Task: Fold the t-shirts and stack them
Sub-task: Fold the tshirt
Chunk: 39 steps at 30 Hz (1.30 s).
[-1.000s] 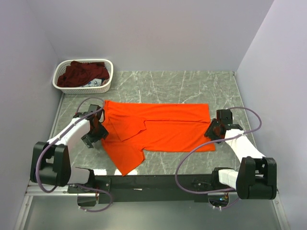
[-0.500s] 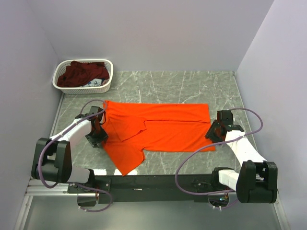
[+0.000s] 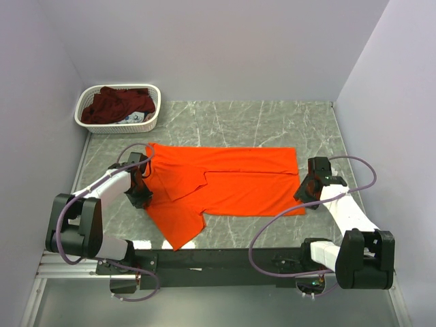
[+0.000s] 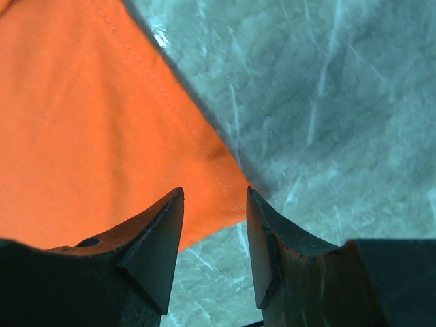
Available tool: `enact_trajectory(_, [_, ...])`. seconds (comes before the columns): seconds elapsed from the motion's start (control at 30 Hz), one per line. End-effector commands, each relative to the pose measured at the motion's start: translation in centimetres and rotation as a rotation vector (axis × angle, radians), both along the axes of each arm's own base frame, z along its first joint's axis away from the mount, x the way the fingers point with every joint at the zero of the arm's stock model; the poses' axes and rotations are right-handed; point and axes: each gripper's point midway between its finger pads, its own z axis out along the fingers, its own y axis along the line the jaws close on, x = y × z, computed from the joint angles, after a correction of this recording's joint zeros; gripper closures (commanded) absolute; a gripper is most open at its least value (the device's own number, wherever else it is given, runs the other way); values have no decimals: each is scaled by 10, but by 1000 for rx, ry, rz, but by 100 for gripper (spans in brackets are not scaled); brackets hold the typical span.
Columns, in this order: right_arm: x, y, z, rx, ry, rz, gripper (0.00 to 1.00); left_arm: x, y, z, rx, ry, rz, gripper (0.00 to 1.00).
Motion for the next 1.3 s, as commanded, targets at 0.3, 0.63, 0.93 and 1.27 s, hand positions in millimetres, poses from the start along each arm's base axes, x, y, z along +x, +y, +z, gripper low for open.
enact_trajectory(0.3, [-13, 1, 12, 26, 60, -106, 50, 0, -3, 3, -10, -13, -38, 83])
enact_trajectory(0.63, [-28, 15, 0, 98, 140, -125, 49, 5, -1, 8, -2, -44, -38, 85])
enact_trajectory(0.93, [-31, 18, -15, 117, 160, -152, 49, 4, -3, 6, -10, -30, -43, 85])
enact_trajectory(1.27, [-38, 12, -27, 89, 186, -202, 51, 3, 1, 6, 11, -27, -24, 86])
